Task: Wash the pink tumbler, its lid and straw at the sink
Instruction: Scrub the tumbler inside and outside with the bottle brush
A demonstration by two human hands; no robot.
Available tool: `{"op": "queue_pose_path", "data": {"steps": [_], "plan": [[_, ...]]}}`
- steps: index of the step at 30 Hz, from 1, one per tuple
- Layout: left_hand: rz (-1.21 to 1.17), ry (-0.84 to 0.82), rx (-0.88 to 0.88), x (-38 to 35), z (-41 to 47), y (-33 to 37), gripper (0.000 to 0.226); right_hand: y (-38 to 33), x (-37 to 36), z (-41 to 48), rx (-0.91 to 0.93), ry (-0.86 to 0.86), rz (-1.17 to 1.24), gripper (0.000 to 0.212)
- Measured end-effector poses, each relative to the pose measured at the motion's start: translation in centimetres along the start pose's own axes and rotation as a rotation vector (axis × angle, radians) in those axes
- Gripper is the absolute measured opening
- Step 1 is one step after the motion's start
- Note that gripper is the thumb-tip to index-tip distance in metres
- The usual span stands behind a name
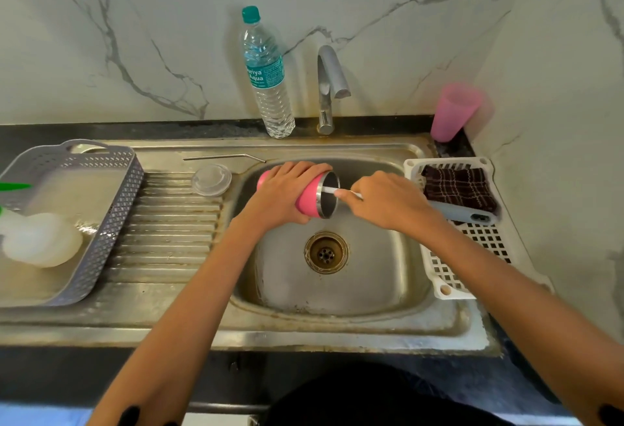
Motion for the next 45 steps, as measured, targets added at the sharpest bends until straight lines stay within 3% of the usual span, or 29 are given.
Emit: {"op": "queue_pose_path", "data": {"steps": [21,32,45], "plan": [[-0.105,0.068,0.121,0.7,-2.0,-4.5,0.101,0.4,0.6,0.1,0.001,-0.084,0.132,0.058],[-0.058,0.034,0.006,0.4,-0.6,-1.8,0.096,0.3,0.1,0.3,0.030,-0.121,0.121,0.057],[-0.035,0.008,0.042,0.4,-1.8,-3.8,0.099,0.4,-1.0,0.2,0.028,-0.149,0.138,0.057]]}}
Point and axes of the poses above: each hand's wrist, its own z-axis towards the middle knuckle, its own x-axis out of the back of the hand, y = z × x, the point moved 1 cm from there along z, towards the middle knuckle
